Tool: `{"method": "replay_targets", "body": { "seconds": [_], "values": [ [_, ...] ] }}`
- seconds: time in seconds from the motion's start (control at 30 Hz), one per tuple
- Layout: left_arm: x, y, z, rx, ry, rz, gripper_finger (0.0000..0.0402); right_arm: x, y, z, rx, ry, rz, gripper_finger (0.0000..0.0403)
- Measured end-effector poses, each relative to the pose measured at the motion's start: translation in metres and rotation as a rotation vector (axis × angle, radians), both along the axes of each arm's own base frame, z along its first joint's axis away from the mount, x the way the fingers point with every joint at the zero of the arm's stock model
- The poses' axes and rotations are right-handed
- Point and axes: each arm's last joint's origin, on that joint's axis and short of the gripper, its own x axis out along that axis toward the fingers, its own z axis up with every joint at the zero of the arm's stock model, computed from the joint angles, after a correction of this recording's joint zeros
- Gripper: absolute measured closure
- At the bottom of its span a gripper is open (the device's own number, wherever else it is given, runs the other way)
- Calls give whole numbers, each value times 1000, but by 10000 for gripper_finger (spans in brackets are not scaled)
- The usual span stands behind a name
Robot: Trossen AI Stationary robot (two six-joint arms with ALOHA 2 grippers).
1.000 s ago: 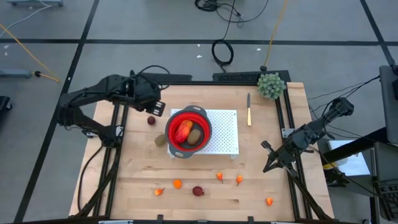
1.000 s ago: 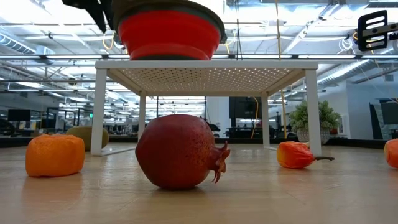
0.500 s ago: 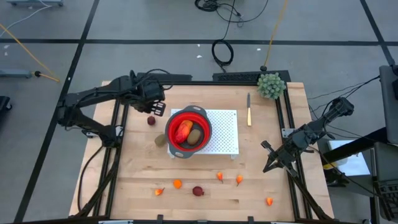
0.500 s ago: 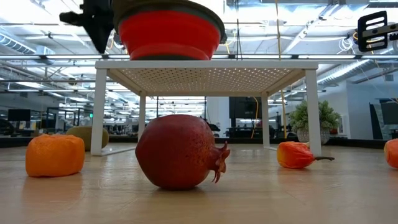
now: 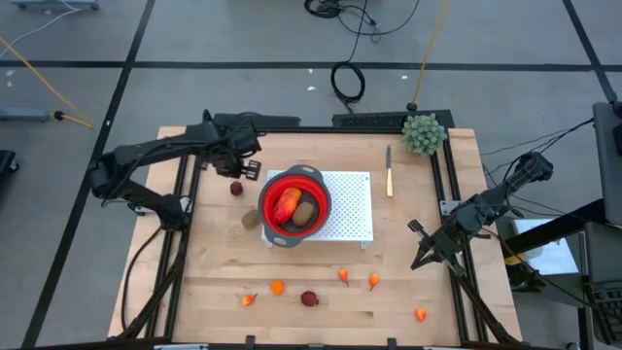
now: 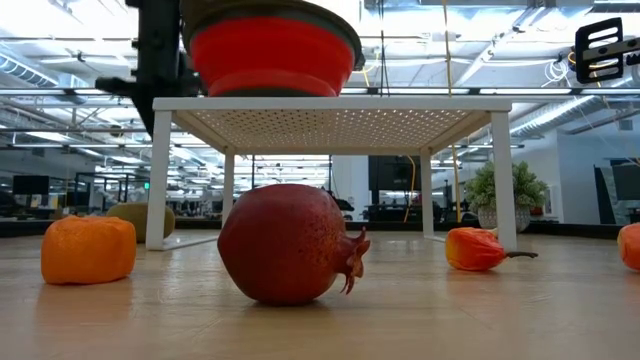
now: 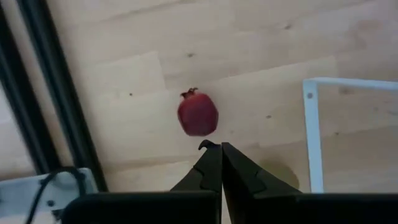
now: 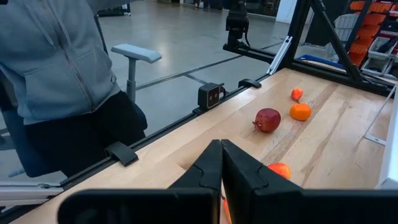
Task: Pick & Place Fruit
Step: Put the top pomegranate into the strainer bowl on the shelf
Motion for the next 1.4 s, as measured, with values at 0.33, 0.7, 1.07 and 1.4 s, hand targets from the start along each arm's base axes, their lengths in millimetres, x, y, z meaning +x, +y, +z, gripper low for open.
{"method": "replay_targets", "body": {
  "seconds": [0.33, 0.7, 1.07, 1.4],
  "values": [
    [-13, 21, -37, -52, -37, 73, 398, 0, 0, 0, 0, 0, 0, 403],
    [-32, 27, -67, -118, 0, 144, 398, 0, 0, 0, 0, 0, 0, 403],
    [-29, 27, -77, -137, -63, 137, 387, 0, 0, 0, 0, 0, 0, 403],
    [-28, 28, -77, -115, -73, 132, 367, 0, 0, 0, 1, 0, 0, 403]
  ]
}}
